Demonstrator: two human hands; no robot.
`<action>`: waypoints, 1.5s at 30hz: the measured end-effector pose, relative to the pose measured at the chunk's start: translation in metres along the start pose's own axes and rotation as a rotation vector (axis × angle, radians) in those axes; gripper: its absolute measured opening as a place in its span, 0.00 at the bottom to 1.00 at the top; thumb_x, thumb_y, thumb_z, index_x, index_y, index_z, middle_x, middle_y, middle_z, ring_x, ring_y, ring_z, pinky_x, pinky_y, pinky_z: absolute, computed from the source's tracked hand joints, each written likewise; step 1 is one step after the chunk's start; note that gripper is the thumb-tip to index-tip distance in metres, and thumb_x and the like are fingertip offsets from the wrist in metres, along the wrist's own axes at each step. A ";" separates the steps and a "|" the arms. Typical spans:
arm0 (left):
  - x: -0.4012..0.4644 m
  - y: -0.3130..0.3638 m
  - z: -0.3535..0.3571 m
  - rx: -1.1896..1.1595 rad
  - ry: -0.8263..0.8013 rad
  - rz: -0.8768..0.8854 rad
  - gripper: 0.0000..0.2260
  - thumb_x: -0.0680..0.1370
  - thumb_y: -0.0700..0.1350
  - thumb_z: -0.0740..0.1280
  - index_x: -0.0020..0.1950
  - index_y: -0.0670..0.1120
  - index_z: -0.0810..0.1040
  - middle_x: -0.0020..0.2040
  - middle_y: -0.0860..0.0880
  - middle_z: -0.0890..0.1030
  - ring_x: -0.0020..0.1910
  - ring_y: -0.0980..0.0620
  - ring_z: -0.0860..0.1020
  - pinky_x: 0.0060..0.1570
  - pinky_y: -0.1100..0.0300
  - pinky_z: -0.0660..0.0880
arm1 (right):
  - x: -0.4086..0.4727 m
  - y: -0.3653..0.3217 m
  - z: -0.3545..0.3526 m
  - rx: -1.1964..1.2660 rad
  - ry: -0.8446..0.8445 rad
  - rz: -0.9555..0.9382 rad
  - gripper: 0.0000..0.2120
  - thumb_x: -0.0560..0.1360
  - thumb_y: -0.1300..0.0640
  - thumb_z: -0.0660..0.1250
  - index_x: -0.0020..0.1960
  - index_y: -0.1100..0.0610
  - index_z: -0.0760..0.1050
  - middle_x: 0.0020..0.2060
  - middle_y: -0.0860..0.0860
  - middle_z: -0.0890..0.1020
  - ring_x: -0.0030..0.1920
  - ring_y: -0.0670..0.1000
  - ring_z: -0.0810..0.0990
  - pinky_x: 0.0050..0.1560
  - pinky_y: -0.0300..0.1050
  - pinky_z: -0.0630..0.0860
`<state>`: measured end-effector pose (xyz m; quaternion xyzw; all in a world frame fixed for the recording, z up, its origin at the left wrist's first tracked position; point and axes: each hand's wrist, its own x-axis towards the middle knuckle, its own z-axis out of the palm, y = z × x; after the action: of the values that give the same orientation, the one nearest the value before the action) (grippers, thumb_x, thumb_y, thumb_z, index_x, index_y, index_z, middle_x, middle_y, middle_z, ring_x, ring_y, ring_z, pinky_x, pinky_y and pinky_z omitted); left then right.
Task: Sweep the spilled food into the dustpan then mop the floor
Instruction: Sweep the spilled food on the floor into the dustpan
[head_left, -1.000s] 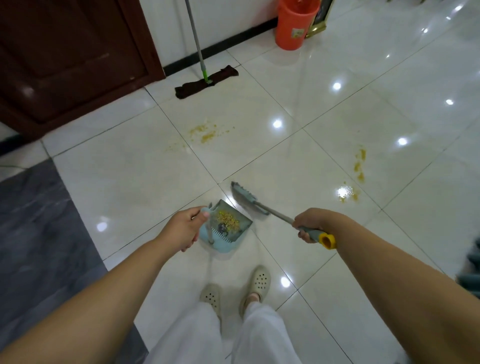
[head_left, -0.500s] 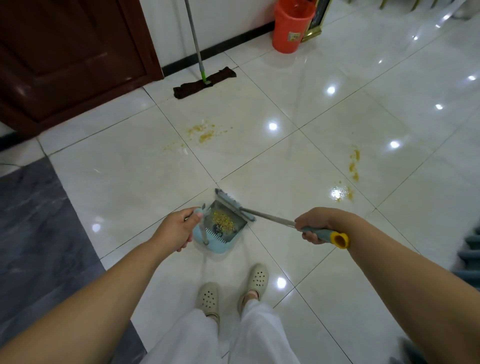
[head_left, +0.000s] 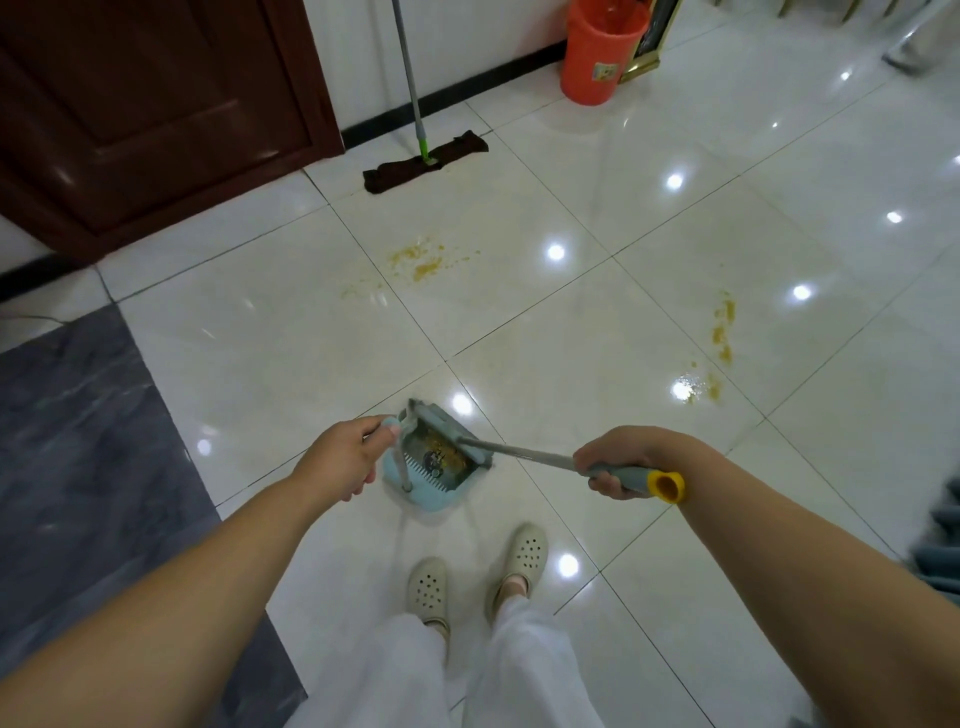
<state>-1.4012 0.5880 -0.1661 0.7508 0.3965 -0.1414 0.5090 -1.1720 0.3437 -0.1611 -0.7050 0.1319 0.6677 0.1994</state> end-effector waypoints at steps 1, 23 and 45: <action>0.000 -0.001 -0.002 0.010 0.000 -0.001 0.10 0.80 0.55 0.58 0.57 0.57 0.76 0.32 0.45 0.75 0.29 0.48 0.71 0.30 0.59 0.70 | -0.005 0.000 -0.001 -0.002 -0.008 -0.003 0.04 0.76 0.63 0.60 0.50 0.62 0.67 0.27 0.55 0.72 0.20 0.46 0.68 0.20 0.35 0.69; -0.029 -0.045 -0.037 0.115 0.107 -0.033 0.11 0.80 0.56 0.57 0.55 0.57 0.77 0.30 0.48 0.74 0.27 0.51 0.70 0.31 0.61 0.69 | -0.007 -0.008 0.043 0.072 -0.026 0.015 0.05 0.77 0.63 0.61 0.51 0.63 0.67 0.29 0.55 0.72 0.19 0.47 0.70 0.19 0.34 0.71; -0.056 -0.089 -0.058 0.038 0.171 -0.061 0.12 0.80 0.55 0.59 0.57 0.54 0.79 0.29 0.50 0.74 0.29 0.51 0.72 0.30 0.62 0.68 | 0.003 -0.020 0.091 0.064 0.076 -0.025 0.06 0.80 0.63 0.60 0.45 0.64 0.67 0.31 0.57 0.71 0.14 0.47 0.69 0.17 0.32 0.70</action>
<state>-1.5142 0.6282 -0.1634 0.7573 0.4584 -0.1000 0.4543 -1.2441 0.4032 -0.1647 -0.7247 0.1519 0.6334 0.2250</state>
